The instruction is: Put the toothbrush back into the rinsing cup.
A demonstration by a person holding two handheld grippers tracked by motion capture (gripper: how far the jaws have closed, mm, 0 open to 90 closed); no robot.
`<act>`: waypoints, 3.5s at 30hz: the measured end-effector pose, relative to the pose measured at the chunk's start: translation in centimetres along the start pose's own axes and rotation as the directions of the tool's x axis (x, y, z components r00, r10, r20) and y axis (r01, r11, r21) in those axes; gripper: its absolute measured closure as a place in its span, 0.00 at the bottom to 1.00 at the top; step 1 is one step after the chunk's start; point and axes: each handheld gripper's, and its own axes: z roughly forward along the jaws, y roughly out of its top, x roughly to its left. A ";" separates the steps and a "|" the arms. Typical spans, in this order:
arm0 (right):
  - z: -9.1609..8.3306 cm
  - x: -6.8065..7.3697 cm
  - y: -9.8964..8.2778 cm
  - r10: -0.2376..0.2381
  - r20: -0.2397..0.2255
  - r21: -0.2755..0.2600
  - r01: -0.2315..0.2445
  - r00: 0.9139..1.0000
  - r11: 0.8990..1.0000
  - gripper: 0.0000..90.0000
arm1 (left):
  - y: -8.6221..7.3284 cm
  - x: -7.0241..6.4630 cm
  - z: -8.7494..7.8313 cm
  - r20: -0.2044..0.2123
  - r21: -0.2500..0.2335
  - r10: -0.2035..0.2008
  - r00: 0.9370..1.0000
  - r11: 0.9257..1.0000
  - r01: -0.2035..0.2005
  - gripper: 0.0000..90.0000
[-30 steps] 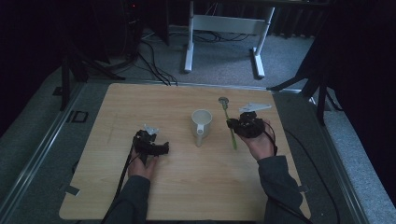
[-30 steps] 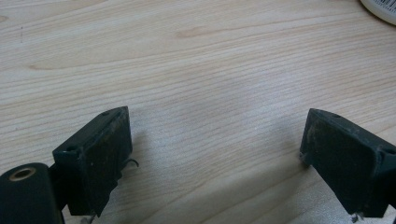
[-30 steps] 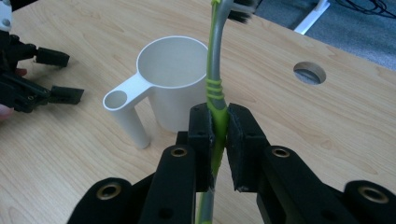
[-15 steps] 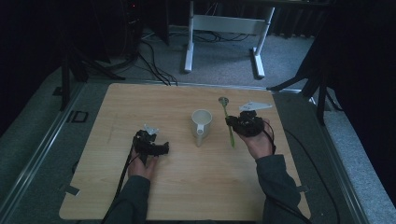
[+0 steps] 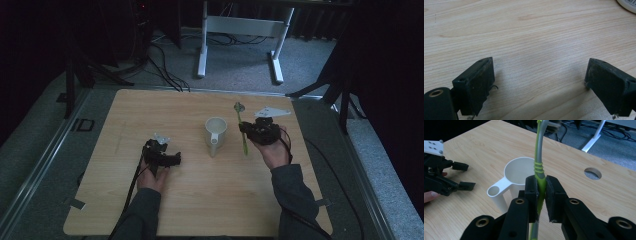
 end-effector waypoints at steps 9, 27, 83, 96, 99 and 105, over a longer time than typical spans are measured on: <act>0.1 0.4 0.3 -0.001 -0.005 -0.018 0.001 1.000 1.000 0.89 | 0.0 0.0 0.0 0.000 -0.001 -0.001 1.000 1.000 0.001 0.10; 0.6 0.6 0.6 0.008 -0.045 -0.073 -0.012 0.999 0.997 0.89 | 0.0 0.0 0.0 0.002 -0.002 0.002 1.000 1.000 -0.002 0.10; 2.1 1.9 1.9 0.077 -0.113 -0.173 -0.096 0.991 0.980 0.89 | 0.0 0.0 0.0 0.001 -0.002 0.003 1.000 1.000 -0.003 0.10; 2.1 2.0 2.2 0.102 -0.125 -0.195 -0.125 0.987 0.973 0.89 | 0.0 0.0 0.0 0.001 -0.001 0.003 1.000 1.000 -0.003 0.10; 2.2 2.2 2.2 0.105 -0.128 -0.200 -0.129 0.986 0.971 0.89 | 0.0 0.0 0.0 0.001 -0.001 0.003 1.000 1.000 -0.003 0.10; 2.3 2.4 2.3 0.109 -0.132 -0.205 -0.134 0.985 0.969 0.89 | 0.0 0.0 0.0 0.001 -0.001 0.002 1.000 1.000 -0.002 0.10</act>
